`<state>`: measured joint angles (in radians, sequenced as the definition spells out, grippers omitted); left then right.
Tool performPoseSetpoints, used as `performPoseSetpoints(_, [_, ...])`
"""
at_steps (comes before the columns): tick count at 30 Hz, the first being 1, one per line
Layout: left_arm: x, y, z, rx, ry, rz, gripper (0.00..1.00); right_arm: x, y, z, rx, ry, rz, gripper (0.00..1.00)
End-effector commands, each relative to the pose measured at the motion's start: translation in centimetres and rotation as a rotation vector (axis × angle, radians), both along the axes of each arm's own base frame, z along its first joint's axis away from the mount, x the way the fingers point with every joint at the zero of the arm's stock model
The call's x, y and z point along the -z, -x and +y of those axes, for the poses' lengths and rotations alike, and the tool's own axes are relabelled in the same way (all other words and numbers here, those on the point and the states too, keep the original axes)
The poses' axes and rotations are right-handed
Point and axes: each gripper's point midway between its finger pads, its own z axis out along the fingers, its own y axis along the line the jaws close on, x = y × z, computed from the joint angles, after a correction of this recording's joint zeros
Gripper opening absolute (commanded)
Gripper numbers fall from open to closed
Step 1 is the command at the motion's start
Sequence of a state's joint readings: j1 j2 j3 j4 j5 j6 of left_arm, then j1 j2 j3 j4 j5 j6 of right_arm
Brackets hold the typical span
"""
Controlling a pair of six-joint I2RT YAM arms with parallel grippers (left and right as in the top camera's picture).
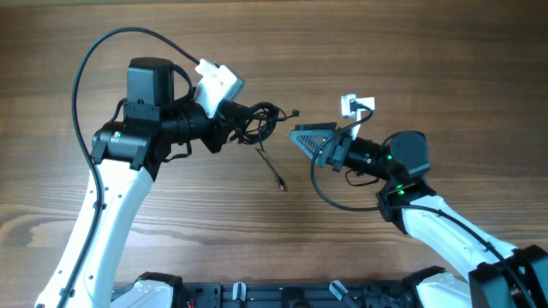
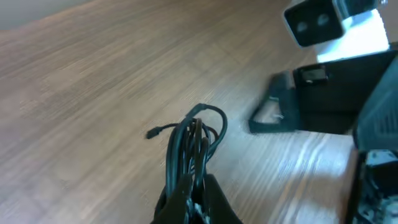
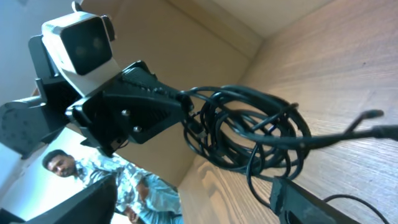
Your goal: Untangle cables
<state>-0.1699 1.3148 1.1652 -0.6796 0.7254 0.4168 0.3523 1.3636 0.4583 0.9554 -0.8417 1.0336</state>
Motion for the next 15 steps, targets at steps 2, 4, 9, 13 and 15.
performPoseSetpoints(2, [-0.7, 1.1, -0.8, 0.018, 0.093, 0.089, 0.04, 3.1, -2.4, -0.6, 0.158, 0.227, -0.190, 1.00])
performPoseSetpoints(4, [-1.9, 1.7, -1.7, 0.048, 0.182, 0.128, 0.04, 3.9, -0.7, 1.0, 0.081, 0.218, -0.120, 0.98])
performPoseSetpoints(9, [-3.3, 2.5, -2.7, 0.101, 0.273, 0.164, 0.04, 4.4, -1.4, 1.8, 0.194, 0.254, -0.109, 0.80])
performPoseSetpoints(13, [-4.1, 3.8, -3.3, 0.168, 0.333, 0.199, 0.04, 2.3, -1.7, 1.9, 0.209, 0.184, -0.161, 0.75])
performPoseSetpoints(15, [-3.7, 4.3, -3.2, 0.161, 0.329, 0.238, 0.04, 0.5, -1.7, 2.0, 0.217, 0.138, -0.225, 0.50])
